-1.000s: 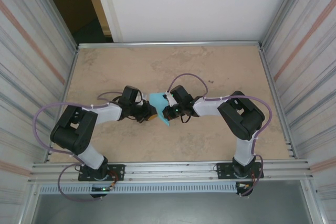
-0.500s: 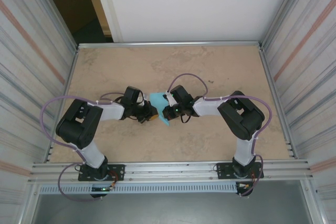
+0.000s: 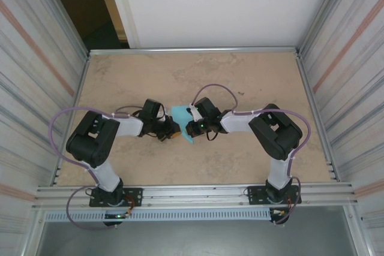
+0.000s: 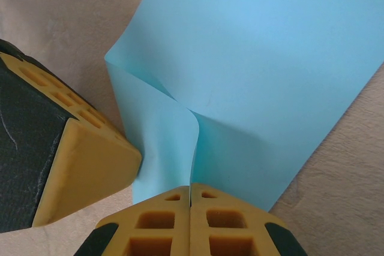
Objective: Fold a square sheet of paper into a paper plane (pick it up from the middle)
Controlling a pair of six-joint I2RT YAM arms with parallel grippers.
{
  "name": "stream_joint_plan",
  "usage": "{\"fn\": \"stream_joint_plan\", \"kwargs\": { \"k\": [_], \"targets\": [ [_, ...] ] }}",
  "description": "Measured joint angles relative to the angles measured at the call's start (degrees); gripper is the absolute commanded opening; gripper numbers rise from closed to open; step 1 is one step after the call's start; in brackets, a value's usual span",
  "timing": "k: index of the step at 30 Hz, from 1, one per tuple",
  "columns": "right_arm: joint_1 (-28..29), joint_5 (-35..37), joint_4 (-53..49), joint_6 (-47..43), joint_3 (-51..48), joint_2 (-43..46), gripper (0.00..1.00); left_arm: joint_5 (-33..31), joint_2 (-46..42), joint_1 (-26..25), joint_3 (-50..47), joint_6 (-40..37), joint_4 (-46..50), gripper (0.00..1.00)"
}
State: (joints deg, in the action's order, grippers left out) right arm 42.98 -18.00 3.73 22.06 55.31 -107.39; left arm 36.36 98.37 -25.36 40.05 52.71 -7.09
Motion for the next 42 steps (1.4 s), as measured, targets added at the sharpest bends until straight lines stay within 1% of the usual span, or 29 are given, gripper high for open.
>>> {"fn": "stream_joint_plan", "kwargs": {
  "k": [10,13,16,18,22,26,30,35,42],
  "targets": [
    [0.0,0.0,0.0,0.0,0.0,0.0,0.02,0.1,-0.2,0.4,1.1,-0.4,1.4,0.10],
    [0.0,0.0,0.0,0.0,0.0,0.0,0.03,0.1,-0.6,2.4,3.2,-1.1,2.9,0.10],
    [0.0,0.0,0.0,0.0,0.0,0.0,0.03,-0.1,-0.3,4.6,7.7,-3.3,5.9,0.10],
    [0.0,0.0,0.0,0.0,0.0,0.0,0.03,-0.6,0.8,5.3,11.3,-5.0,7.6,0.10],
    [0.0,0.0,-0.2,0.0,0.1,0.0,0.03,-1.2,6.0,5.4,18.5,-8.0,11.1,0.10],
    [0.0,0.0,-0.6,0.0,0.3,0.0,0.03,-2.0,11.1,5.4,22.3,-9.8,15.3,0.09],
    [0.0,0.0,-0.8,0.0,0.4,0.0,0.03,-2.0,14.2,5.4,24.3,-11.1,18.7,0.09],
    [0.0,0.0,-0.8,0.0,0.5,0.0,0.03,-3.1,14.8,5.4,26.6,-12.9,22.2,0.09],
    [0.0,0.2,-1.6,0.0,0.9,0.0,0.03,-3.0,15.3,5.4,27.5,-14.6,23.6,0.08]
  ]
}}
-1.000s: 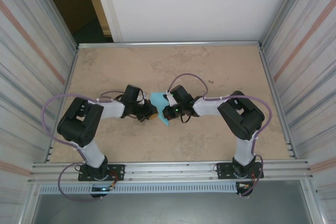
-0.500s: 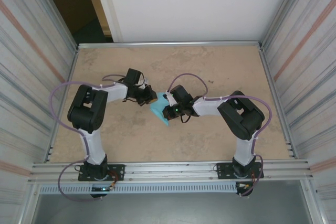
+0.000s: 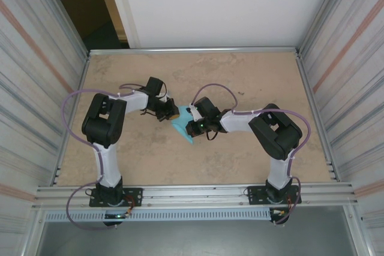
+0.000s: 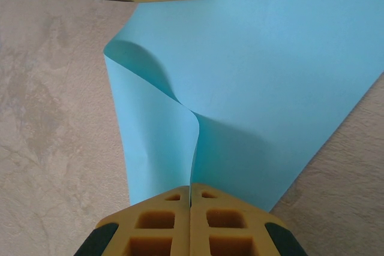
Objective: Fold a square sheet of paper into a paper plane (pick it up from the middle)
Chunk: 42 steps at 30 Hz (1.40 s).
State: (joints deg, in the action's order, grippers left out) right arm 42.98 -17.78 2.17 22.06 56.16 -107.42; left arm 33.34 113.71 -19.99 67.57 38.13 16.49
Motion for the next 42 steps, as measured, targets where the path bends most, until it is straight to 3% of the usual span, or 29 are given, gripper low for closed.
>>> {"fn": "stream_joint_plan", "kwargs": {
  "k": [42],
  "targets": [
    [-0.3,1.5,-1.8,0.0,-0.2,1.3,0.03,0.2,0.7,0.1,1.0,-2.0,1.3,0.07]
  ]
}}
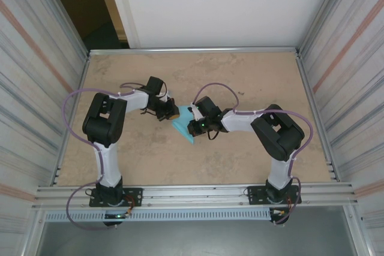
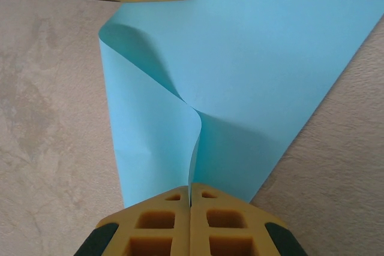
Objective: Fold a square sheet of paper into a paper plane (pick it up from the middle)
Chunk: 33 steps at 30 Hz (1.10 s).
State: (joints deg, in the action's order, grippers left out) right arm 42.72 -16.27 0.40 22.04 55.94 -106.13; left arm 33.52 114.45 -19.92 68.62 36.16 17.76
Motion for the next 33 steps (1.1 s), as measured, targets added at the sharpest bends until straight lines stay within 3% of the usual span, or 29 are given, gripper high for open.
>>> {"fn": "stream_joint_plan", "kwargs": {
  "k": [33],
  "targets": [
    [-0.4,-1.4,0.4,0.0,0.1,-0.7,0.03,0.6,0.1,0.0,0.0,0.0,-0.1,0.07]
  ]
}}
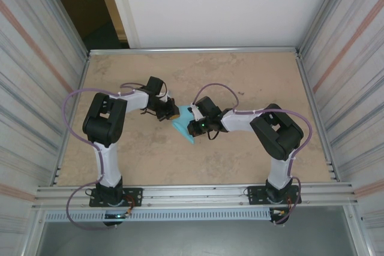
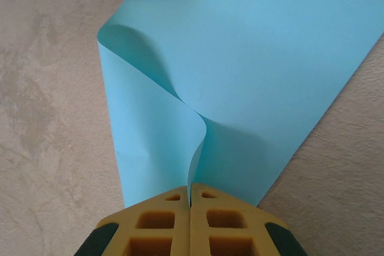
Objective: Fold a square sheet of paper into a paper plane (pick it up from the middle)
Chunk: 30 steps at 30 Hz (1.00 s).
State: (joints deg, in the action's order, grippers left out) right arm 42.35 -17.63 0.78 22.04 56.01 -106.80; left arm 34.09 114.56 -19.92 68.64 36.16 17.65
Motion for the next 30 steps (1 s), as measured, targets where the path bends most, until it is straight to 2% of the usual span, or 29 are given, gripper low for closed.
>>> {"fn": "stream_joint_plan", "kwargs": {
  "k": [2,6,11,16,23,30],
  "targets": [
    [0.0,0.0,0.0,0.0,0.0,0.0,0.03,0.2,0.0,0.0,0.2,0.0,0.1,0.09],
    [0.0,-0.2,0.0,0.0,0.0,-0.1,0.03,0.4,-1.3,0.1,0.3,0.0,0.7,0.20],
    [0.0,-0.2,0.0,0.0,0.0,-0.1,0.03,0.9,-11.4,0.1,-4.0,2.3,-3.3,0.26],
    [0.0,-0.2,0.2,0.0,0.6,-0.7,0.03,2.4,-20.6,-1.0,-14.8,7.2,-10.8,0.21],
    [0.0,-0.4,0.2,0.0,0.8,-0.9,0.03,2.5,-19.2,-5.9,-20.3,11.1,-12.0,0.12],
    [0.0,-0.4,0.2,0.0,0.9,-0.9,0.03,1.9,-16.1,-6.8,-20.3,11.9,-12.1,0.09]
  ]
}}
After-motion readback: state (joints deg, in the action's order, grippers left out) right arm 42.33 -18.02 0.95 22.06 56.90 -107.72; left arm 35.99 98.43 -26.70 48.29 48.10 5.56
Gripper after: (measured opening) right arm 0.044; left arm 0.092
